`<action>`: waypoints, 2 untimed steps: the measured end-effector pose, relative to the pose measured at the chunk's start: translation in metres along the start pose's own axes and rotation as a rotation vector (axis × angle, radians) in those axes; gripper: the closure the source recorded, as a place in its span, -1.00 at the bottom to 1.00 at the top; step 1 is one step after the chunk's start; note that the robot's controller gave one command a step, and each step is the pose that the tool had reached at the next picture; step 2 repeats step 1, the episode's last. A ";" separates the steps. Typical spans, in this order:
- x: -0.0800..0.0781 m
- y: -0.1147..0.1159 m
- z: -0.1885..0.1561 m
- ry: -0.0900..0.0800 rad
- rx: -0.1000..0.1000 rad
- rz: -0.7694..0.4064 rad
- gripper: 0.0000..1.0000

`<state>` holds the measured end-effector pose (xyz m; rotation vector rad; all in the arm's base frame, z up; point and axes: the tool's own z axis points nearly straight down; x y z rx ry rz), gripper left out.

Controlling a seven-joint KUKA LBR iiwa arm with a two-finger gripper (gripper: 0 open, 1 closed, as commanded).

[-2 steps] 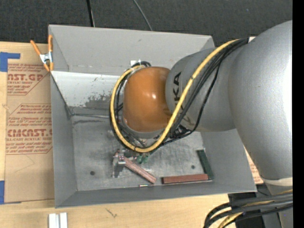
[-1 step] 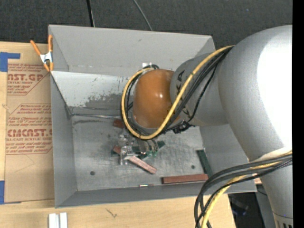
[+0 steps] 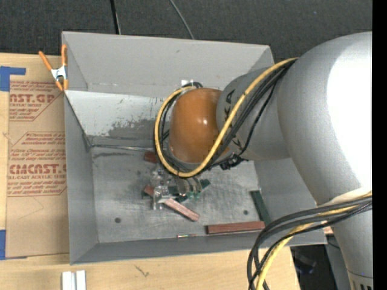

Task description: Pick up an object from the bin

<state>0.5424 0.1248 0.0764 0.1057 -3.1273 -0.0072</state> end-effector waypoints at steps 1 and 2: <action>-0.009 -0.042 -0.201 -0.014 0.005 -0.007 1.00; -0.009 -0.042 -0.201 -0.014 0.005 -0.007 1.00</action>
Offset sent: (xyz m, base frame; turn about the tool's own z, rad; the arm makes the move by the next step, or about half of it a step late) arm 0.0000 0.0000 0.0000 0.0000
